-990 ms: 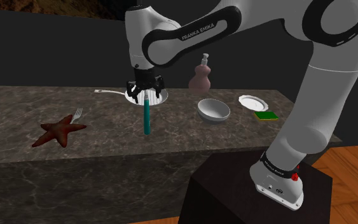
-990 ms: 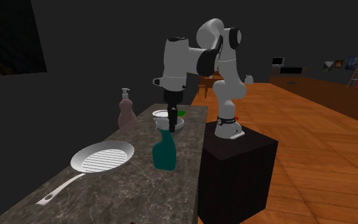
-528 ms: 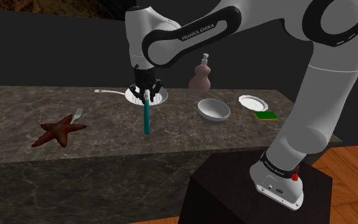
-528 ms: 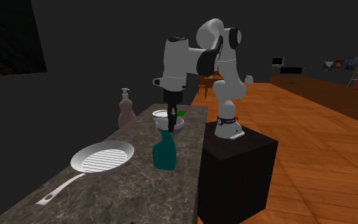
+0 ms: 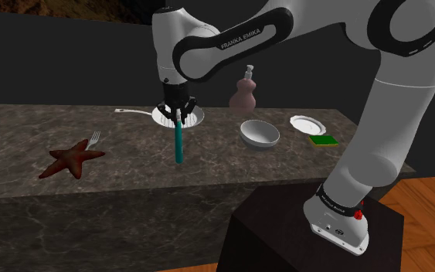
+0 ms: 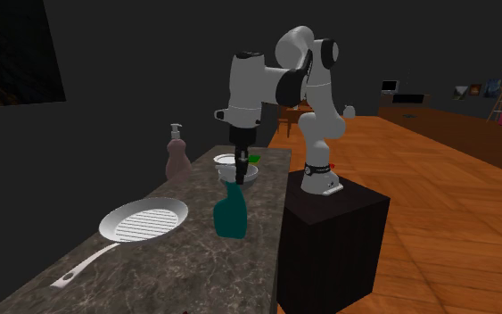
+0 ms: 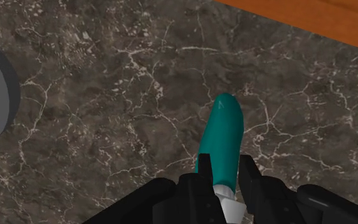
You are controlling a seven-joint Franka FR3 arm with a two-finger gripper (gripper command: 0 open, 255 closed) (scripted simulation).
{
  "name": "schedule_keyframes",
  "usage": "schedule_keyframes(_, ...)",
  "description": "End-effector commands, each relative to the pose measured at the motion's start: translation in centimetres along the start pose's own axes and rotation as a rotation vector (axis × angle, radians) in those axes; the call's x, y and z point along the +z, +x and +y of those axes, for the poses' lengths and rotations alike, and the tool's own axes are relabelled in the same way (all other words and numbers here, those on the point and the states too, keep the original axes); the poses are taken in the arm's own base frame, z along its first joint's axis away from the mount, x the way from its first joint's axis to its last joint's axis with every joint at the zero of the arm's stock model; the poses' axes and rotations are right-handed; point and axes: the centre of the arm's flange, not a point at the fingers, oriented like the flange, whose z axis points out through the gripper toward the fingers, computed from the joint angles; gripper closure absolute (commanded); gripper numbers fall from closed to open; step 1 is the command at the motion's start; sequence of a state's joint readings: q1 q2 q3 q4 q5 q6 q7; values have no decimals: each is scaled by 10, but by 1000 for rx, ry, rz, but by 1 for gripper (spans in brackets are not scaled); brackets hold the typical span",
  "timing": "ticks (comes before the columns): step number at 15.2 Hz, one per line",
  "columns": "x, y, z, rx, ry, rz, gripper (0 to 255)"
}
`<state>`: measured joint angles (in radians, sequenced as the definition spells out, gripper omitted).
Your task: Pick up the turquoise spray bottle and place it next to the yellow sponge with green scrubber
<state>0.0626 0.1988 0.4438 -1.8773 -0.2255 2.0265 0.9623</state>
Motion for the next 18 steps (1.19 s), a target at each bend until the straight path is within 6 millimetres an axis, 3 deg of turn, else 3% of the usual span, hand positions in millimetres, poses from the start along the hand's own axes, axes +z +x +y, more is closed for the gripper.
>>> schedule_keyframes(1, -5, 0, 1, 0, 0, 0, 255)
schedule_keyframes(18, -93, 7, 9, 0, 0, 0, 255)
